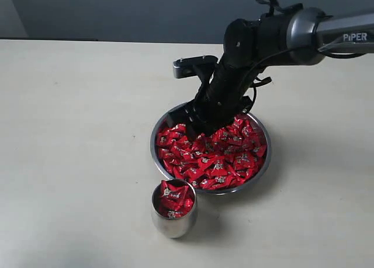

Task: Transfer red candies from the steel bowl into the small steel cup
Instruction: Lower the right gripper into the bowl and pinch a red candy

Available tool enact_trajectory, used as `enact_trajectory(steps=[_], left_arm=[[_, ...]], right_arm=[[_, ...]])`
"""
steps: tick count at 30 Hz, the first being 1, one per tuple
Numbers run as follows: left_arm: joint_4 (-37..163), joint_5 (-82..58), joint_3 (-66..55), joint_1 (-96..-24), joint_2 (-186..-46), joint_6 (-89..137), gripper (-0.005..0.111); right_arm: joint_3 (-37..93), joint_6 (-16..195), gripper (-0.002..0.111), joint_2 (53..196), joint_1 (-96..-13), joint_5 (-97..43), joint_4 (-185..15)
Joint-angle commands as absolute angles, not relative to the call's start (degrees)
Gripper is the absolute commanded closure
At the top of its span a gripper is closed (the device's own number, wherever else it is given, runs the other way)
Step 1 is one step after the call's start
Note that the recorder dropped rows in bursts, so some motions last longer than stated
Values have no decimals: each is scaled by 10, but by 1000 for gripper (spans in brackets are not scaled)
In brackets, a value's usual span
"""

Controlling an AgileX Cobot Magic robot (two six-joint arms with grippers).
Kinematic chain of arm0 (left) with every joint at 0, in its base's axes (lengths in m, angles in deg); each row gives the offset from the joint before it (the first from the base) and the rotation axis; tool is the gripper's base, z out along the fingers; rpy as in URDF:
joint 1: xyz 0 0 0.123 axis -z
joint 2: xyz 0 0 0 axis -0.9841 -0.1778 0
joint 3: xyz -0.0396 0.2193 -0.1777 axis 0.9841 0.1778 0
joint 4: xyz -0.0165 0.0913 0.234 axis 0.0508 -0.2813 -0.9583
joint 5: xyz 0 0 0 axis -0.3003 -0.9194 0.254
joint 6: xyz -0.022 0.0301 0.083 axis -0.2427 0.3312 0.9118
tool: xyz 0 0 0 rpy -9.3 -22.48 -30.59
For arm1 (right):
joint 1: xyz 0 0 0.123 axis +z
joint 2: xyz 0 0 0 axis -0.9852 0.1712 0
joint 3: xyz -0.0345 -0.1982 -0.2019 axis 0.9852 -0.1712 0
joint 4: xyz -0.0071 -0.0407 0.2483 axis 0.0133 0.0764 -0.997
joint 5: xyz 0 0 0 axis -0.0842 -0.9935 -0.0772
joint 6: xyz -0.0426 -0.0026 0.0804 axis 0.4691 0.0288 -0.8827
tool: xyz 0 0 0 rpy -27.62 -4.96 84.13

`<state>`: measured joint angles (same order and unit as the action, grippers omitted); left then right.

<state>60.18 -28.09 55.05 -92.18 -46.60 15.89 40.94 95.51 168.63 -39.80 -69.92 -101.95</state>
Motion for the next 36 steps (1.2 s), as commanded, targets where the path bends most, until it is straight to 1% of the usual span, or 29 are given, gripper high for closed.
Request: enact_trajectory(steps=[1, 5, 7, 8, 11, 13, 16, 26, 36], left_arm=[[601, -280, 553, -922, -463, 157, 106], [601, -280, 553, -922, -463, 157, 106], [601, -280, 553, -922, -463, 157, 106], [601, -280, 553, -922, -463, 157, 106], [601, -280, 553, -922, -463, 157, 106], [601, -280, 553, -922, -463, 157, 106], [601, -280, 553, -922, -463, 157, 106], [601, -280, 553, -922, -463, 157, 106], [601, -280, 553, -922, -463, 157, 106]], right_arm=[[413, 953, 69, 1699, -401, -701, -1020], [413, 944, 69, 1710, -401, -697, -1021], [413, 943, 71, 1714, -401, -696, -1021], [413, 943, 75, 1714, -401, -695, -1021], [413, 943, 91, 1714, -401, -689, -1021], [413, 943, 100, 1714, -401, -688, -1021], [413, 943, 107, 1714, -401, -688, -1020], [417, 944, 108, 1700, -401, -690, -994], [469, 944, 108, 1694, -401, -744, -983]])
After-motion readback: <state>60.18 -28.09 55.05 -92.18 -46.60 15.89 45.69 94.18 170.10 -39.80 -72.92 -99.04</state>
